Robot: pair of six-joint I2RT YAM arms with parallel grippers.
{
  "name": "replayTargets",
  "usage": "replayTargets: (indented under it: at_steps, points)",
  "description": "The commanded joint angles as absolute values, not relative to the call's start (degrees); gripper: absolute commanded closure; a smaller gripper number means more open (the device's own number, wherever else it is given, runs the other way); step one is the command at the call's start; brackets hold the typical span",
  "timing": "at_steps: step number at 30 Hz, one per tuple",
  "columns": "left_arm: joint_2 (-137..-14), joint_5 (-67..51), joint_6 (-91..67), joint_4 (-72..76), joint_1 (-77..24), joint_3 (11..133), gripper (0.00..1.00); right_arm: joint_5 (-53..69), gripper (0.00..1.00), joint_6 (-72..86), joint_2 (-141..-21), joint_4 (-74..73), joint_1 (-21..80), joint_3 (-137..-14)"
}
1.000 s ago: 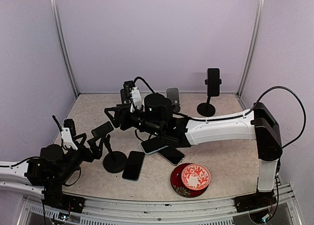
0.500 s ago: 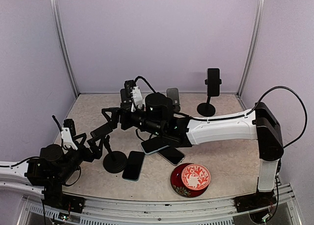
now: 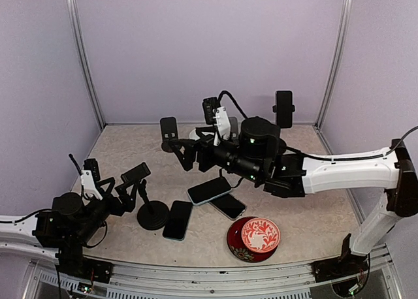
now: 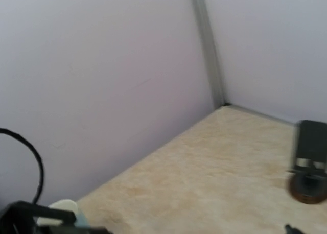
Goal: Place the phone on the phone stand
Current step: Adjust the phone at the center of the board.
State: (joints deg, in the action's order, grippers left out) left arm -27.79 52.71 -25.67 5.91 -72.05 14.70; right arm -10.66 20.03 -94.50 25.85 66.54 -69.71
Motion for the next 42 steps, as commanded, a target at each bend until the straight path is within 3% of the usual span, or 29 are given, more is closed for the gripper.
replayTargets:
  at_steps: [1, 14, 21, 25, 34, 42]
  points:
    - [-25.46, 51.50, -25.48, 6.89, -71.33, 14.26, 0.01, -16.29, 0.00, 15.85, -84.58, 19.47, 66.23, -63.26]
    - [-29.99, 51.74, -21.77, 9.13, -71.36, 16.85, 0.01, -39.51, 0.00, 27.75, -54.10, -8.25, 66.02, -44.47]
    - [-30.14, 51.83, -19.50, 7.33, -71.28, 20.33, 0.01, -42.22, 0.00, 37.57, -44.84, -17.09, 65.12, -37.91]
    - [-29.65, 52.73, -19.88, 5.96, -71.28, 21.51, 0.01, -37.91, 0.00, 34.59, -50.53, -16.44, 63.82, -39.16]
    - [-26.18, 54.53, -20.20, 0.79, -71.22, 24.55, 0.01, -22.96, 0.00, 16.83, -79.35, -15.23, 62.32, -53.86]
    - [-26.45, 54.02, -20.83, -3.06, -71.27, 25.94, 0.01, -1.68, 0.04, 4.22, -94.63, -7.40, 62.73, -62.96]
